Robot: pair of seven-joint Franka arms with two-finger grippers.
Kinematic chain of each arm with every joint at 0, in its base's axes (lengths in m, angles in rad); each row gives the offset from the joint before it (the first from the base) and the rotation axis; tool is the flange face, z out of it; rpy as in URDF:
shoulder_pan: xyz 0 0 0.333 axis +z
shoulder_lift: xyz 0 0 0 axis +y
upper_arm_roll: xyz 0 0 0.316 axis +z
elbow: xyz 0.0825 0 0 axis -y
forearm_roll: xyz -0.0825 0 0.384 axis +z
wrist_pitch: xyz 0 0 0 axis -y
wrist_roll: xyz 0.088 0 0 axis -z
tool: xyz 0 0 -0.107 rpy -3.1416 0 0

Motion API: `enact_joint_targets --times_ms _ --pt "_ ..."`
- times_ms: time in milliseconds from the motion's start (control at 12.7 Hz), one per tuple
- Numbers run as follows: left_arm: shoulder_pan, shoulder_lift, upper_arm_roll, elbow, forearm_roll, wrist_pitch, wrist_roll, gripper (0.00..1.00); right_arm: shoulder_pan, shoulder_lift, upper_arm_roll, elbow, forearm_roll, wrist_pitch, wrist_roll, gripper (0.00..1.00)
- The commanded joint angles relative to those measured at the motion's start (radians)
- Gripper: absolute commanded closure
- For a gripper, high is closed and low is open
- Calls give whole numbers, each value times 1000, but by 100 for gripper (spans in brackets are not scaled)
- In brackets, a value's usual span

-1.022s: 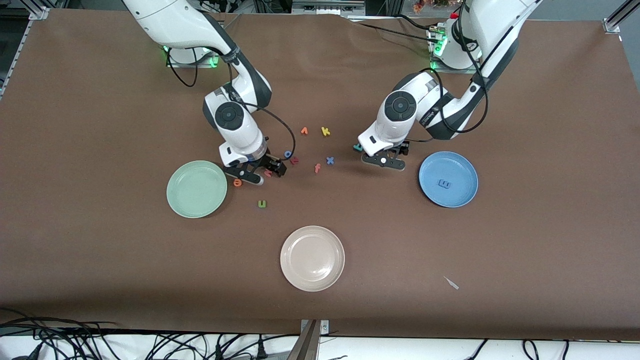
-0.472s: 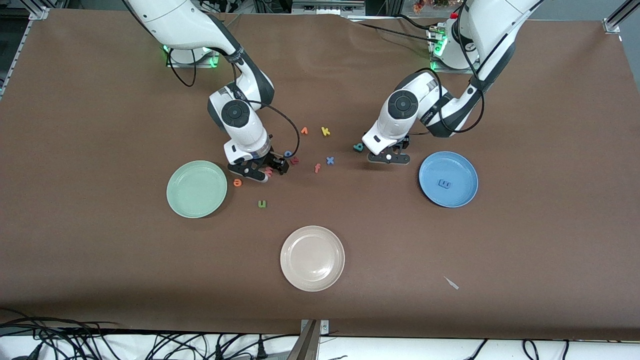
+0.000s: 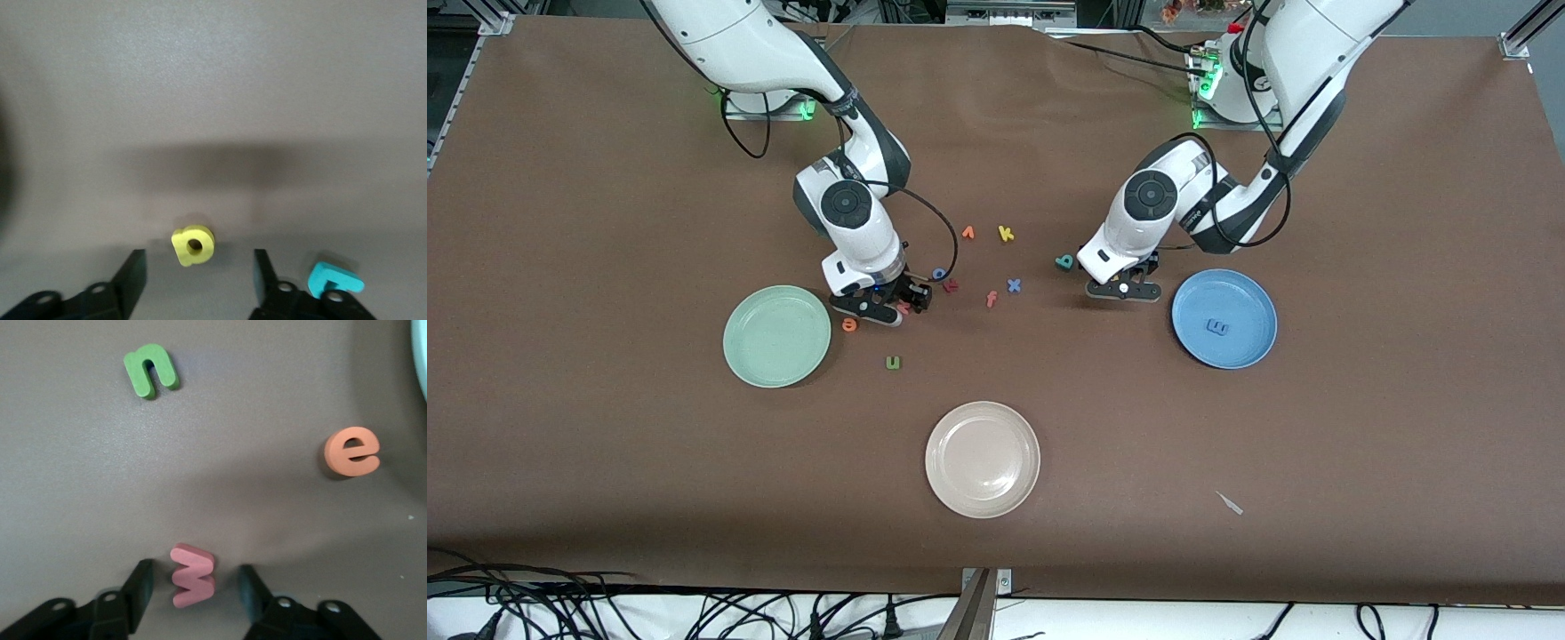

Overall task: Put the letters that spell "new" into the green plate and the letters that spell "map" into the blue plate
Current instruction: 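Place the d in the blue plate while the right gripper places the w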

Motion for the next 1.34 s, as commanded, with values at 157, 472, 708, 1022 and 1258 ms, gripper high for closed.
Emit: enact_joint_targets --times_ms 157,472,708,1022,1258 --pt "7 22 4 -2 44 28 -23 72 9 -5 -5 -3 -18 10 -3 87" --pt "9 25 4 -2 44 28 -23 93 -51 -107 -13 53 -9 -211 -133 97" --pt "10 -56 -1 3 43 -38 -33 92 -172 -185 -15 54 -7 -337 -407 97" --pt "22 -128 -2 97 43 -305 87 90 -283 -238 -59 46 -7 -408 -707 60" --pt "148 -134 -4 101 43 -317 340 91 -283 -230 -56 43 17 -402 -676 36"
